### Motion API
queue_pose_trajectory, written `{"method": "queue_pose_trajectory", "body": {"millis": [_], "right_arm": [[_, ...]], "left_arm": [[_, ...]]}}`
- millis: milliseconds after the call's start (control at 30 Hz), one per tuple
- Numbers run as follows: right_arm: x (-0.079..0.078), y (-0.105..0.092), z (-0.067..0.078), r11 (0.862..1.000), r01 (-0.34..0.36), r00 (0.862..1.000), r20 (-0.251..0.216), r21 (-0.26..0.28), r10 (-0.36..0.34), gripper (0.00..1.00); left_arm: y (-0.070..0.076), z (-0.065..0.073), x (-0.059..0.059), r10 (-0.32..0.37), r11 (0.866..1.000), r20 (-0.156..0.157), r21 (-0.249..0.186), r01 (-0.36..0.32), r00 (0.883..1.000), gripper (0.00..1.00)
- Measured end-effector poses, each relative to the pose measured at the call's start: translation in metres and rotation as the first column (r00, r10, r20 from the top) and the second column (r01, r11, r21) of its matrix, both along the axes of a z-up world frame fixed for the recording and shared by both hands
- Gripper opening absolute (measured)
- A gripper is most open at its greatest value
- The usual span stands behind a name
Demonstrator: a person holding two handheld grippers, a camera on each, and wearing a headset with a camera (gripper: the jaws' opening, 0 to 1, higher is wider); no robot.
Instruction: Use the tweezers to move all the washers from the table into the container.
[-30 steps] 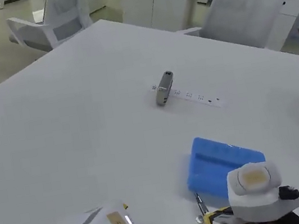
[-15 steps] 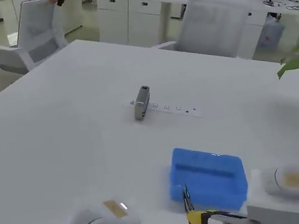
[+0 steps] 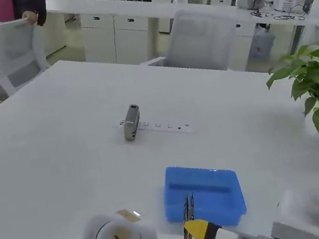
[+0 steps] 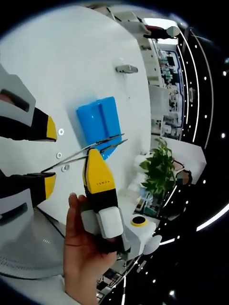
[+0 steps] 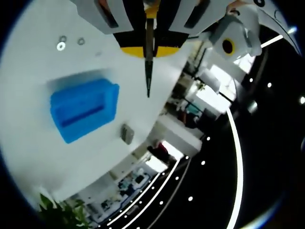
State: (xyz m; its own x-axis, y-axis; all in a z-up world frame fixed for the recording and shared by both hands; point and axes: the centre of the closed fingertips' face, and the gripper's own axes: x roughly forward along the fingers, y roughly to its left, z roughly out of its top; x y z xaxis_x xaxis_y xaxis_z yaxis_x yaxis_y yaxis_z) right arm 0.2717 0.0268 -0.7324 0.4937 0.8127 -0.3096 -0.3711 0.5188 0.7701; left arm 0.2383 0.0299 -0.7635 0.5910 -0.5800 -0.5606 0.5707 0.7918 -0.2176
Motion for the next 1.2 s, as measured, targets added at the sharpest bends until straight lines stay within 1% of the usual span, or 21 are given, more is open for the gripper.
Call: {"method": "queue_pose_trajectory", "body": {"millis": [67, 133, 200, 267, 367, 400, 500, 567, 600, 633, 800, 867, 933, 967, 1000, 1033, 1067, 1100, 1133, 1167, 1200], "right_arm": [[-0.001, -0.003, -0.001, 1.000, 0.010, 1.000, -0.003, 0.002, -0.010, 0.02], [-0.001, -0.006, -0.002, 1.000, 0.019, 1.000, -0.009, 0.009, -0.019, 0.02], [-0.001, -0.007, -0.002, 1.000, 0.021, 1.000, -0.008, 0.009, -0.021, 0.02], [-0.002, -0.007, -0.002, 1.000, 0.022, 1.000, -0.016, 0.019, -0.022, 0.02], [-0.005, -0.011, -0.007, 1.000, 0.015, 1.000, -0.022, 0.000, -0.015, 0.02], [-0.005, -0.013, -0.009, 1.000, 0.019, 1.000, -0.022, -0.003, -0.019, 0.02], [-0.008, -0.015, -0.012, 1.000, 0.011, 1.000, -0.025, -0.012, -0.011, 0.03], [-0.013, -0.016, -0.018, 0.997, -0.022, 1.000, -0.018, -0.068, 0.021, 0.05], [-0.015, -0.020, -0.024, 0.993, -0.035, 0.999, -0.027, -0.117, 0.032, 0.06], [-0.015, -0.020, -0.023, 0.991, -0.047, 0.999, -0.003, -0.125, 0.047, 0.07], [-0.018, -0.030, -0.019, 0.984, -0.042, 0.999, 0.026, -0.175, 0.048, 0.12], [-0.024, -0.036, -0.020, 0.967, -0.079, 0.995, 0.044, -0.241, 0.092, 0.14], [-0.029, -0.042, -0.022, 0.937, -0.107, 0.986, 0.083, -0.332, 0.142, 0.16], [-0.033, -0.044, -0.021, 0.918, -0.139, 0.976, 0.103, -0.371, 0.190, 0.16], [-0.035, -0.044, -0.019, 0.906, -0.150, 0.969, 0.121, -0.396, 0.213, 0.17], [-0.035, -0.043, -0.017, 0.882, -0.167, 0.952, 0.160, -0.440, 0.261, 0.18], [-0.037, -0.041, -0.016, 0.864, -0.190, 0.937, 0.176, -0.467, 0.301, 0.19], [-0.040, -0.037, -0.019, 0.833, -0.228, 0.916, 0.178, -0.503, 0.359, 0.18], [-0.041, -0.034, -0.021, 0.818, -0.240, 0.906, 0.183, -0.523, 0.383, 0.18], [-0.040, -0.030, -0.023, 0.813, -0.245, 0.898, 0.192, -0.529, 0.396, 0.18], [-0.045, -0.026, -0.029, 0.789, -0.291, 0.880, 0.172, -0.541, 0.443, 0.18]], "left_arm": [[-0.002, 0.003, -0.002, -0.014, 1.000, 0.015, 0.004, 0.014, 1.000, 0.15], [-0.002, 0.007, -0.003, -0.029, 0.999, 0.034, 0.020, 0.028, 0.999, 0.01], [0.000, 0.006, -0.003, -0.048, 0.997, 0.050, 0.064, 0.045, 0.998, 0.00], [-0.002, 0.007, -0.005, -0.058, 0.996, 0.051, 0.073, 0.054, 0.997, 0.00], [0.003, 0.007, -0.004, -0.078, 0.988, 0.077, 0.141, 0.067, 0.994, 0.00], [0.004, 0.009, -0.003, -0.094, 0.983, 0.096, 0.164, 0.077, 0.991, 0.00], [0.002, 0.008, -0.008, -0.135, 0.974, 0.070, 0.191, 0.119, 0.988, 0.00], [0.002, 0.004, -0.010, -0.173, 0.960, 0.052, 0.233, 0.157, 0.984, 0.00], [0.003, 0.003, -0.011, -0.176, 0.955, 0.042, 0.250, 0.160, 0.984, 0.00], [0.001, 0.004, -0.012, -0.188, 0.954, 0.040, 0.245, 0.172, 0.981, 0.00], [-0.002, 0.009, -0.014, -0.218, 0.951, 0.040, 0.231, 0.203, 0.975, 0.00], [0.001, 0.007, -0.012, -0.204, 0.949, 0.028, 0.253, 0.191, 0.979, 0.00], [0.003, 0.007, -0.011, -0.218, 0.942, 0.029, 0.269, 0.202, 0.976, 0.00], [0.003, 0.007, -0.010, -0.224, 0.939, 0.035, 0.276, 0.206, 0.974, 0.00], [0.004, 0.007, -0.010, -0.240, 0.932, 0.036, 0.288, 0.220, 0.970, 0.00], [0.004, 0.006, -0.011, -0.247, 0.927, 0.031, 0.297, 0.227, 0.969, 0.00], [0.006, 0.005, -0.011, -0.257, 0.919, 0.030, 0.316, 0.235, 0.966, 0.00], [0.005, 0.005, -0.011, -0.266, 0.916, 0.036, 0.320, 0.241, 0.963, 0.00], [0.004, 0.005, -0.012, -0.283, 0.911, 0.042, 0.323, 0.255, 0.958, 0.00], [0.004, 0.004, -0.012, -0.288, 0.911, 0.040, 0.320, 0.260, 0.957, 0.00], [0.003, 0.001, -0.012, -0.293, 0.911, 0.038, 0.315, 0.267, 0.955, 0.00]]}}
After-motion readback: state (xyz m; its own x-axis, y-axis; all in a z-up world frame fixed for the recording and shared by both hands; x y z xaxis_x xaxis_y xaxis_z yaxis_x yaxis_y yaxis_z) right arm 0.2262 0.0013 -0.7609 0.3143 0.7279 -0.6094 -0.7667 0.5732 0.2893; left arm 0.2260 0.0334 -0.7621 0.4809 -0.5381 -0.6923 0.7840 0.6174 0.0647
